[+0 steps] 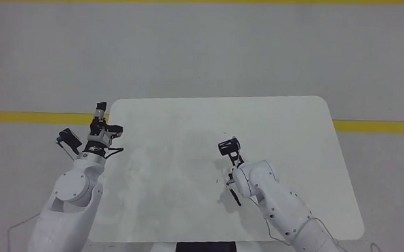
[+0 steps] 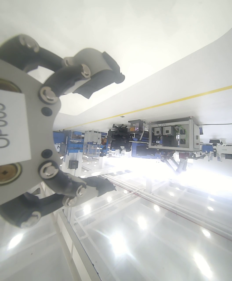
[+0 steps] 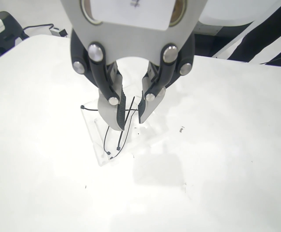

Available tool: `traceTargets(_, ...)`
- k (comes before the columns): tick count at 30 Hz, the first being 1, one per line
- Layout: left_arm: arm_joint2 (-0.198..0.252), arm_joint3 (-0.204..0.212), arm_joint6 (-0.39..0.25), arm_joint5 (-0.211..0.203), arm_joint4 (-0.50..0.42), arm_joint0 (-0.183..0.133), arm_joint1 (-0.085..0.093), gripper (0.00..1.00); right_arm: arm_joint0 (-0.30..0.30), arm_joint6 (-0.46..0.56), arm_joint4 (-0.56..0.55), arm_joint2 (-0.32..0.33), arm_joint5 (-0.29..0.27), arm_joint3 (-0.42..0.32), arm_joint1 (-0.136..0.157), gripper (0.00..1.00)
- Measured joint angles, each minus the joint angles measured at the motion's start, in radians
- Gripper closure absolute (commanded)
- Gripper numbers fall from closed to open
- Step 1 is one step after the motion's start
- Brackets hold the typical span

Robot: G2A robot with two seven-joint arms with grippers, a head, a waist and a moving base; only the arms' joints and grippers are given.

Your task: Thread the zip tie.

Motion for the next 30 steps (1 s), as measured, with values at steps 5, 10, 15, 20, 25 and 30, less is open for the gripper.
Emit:
traceTargets(5, 0.000, 0.000, 0.000, 0.000, 0.000, 0.000, 0.000, 0.00, -0.011, 0.000, -0.020, 0.015, 0.000, 0.015, -0.018, 0.89)
traceTargets(10, 0.000, 0.000, 0.000, 0.000, 0.000, 0.000, 0.000, 0.00, -0.013, 0.000, -0.028, 0.024, 0.000, 0.033, -0.033, 0.89)
traceTargets(15, 0.000, 0.000, 0.000, 0.000, 0.000, 0.000, 0.000, 0.00, -0.018, 0.000, -0.038, 0.041, 0.000, 0.045, -0.048, 0.88)
traceTargets(20, 0.000, 0.000, 0.000, 0.000, 0.000, 0.000, 0.000, 0.00, -0.023, -0.006, -0.053, 0.054, 0.000, 0.060, -0.062, 0.87)
traceTargets(25, 0.000, 0.000, 0.000, 0.000, 0.000, 0.000, 0.000, 0.00, -0.028, -0.025, -0.061, 0.064, 0.000, 0.079, -0.075, 0.87)
traceTargets(30, 0.000, 0.000, 0.000, 0.000, 0.000, 0.000, 0.000, 0.00, -0.029, -0.041, -0.064, 0.072, 0.000, 0.100, -0.085, 0.84)
